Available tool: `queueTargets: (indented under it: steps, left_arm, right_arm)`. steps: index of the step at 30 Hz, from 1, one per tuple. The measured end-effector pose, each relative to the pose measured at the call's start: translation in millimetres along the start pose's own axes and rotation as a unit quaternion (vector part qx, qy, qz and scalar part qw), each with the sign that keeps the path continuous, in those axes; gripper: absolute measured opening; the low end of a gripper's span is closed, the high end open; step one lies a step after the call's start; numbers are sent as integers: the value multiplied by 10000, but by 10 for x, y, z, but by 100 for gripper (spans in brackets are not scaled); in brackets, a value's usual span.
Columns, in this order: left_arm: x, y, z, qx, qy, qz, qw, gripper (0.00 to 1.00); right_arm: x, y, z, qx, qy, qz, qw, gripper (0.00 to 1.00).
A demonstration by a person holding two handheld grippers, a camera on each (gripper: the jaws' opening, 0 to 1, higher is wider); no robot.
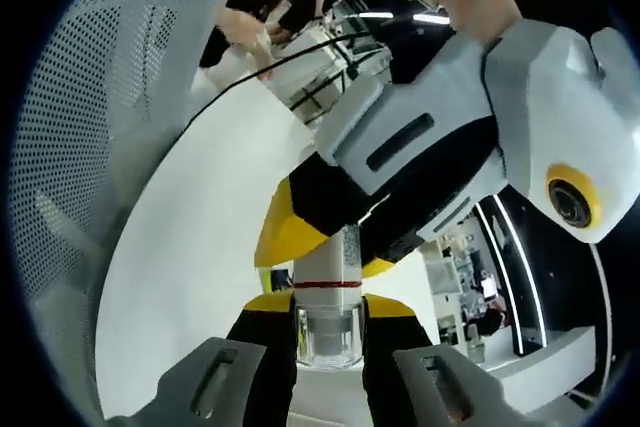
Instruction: Arrange the skincare products in the storage area until every visible bottle or jar stands upright without overlapping.
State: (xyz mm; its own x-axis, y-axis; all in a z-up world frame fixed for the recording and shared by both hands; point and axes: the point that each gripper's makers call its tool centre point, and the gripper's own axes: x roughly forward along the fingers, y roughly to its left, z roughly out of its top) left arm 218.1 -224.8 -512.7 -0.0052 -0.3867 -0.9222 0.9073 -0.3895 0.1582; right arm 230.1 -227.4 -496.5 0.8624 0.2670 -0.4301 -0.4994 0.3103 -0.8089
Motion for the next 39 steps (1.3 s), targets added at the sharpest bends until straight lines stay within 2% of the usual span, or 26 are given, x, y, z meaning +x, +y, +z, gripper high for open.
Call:
queueTargets:
  steps: [3,7,10,15,19,22,25,28,32,34,36,37,39]
  left_arm:
    - [-1,-55,51,-5,-199,93,9998,24]
    - [12,-88,27,54,-350,98,9993,23]
    - [6,-76,20,-112,-577,101,9982,23]
    - [-32,-65,26,-406,-967,149,9944,23]
    - [-58,-82,28,-605,-1165,114,9913,23]
    - [-69,-74,22,-652,-1262,135,9898,23]
    - [-77,-60,-28,-745,-1290,183,9887,23]
    - [-95,-19,-68,-874,-1385,246,9862,23]
    - [-161,52,-123,-1124,-1603,411,9798,23]
    - [-198,108,-135,-1282,-1766,561,9743,23]
    - [-239,118,-126,-1656,-1989,535,9644,23]
    - [-260,119,-117,-1727,-2120,470,9607,23]
    - [-314,158,-98,-1845,-2385,549,9519,23]
  right_arm:
    - [4,0,-22,-87,31,-45,9999,17]
    - [17,27,-4,-219,-2,-14,9998,17]
    - [21,39,23,-358,-50,-26,9993,17]
    - [16,2,53,-339,-166,-111,9992,19]
    - [17,0,77,-322,-240,-130,9991,24]
    - [18,-3,74,-308,-250,-143,9991,28]
    - [10,-44,18,-246,-164,-209,9993,27]
    - [-7,-96,-16,-12,-161,-277,9995,27]
    - [-28,-141,11,572,-318,-317,9974,26]
    - [-44,-173,27,668,-378,-356,9964,25]
    - [-61,-207,54,874,-474,-417,9942,25]
    - [-61,-209,60,1029,-512,-403,9926,25]
    - [-65,-222,68,1318,-584,-375,9888,26]
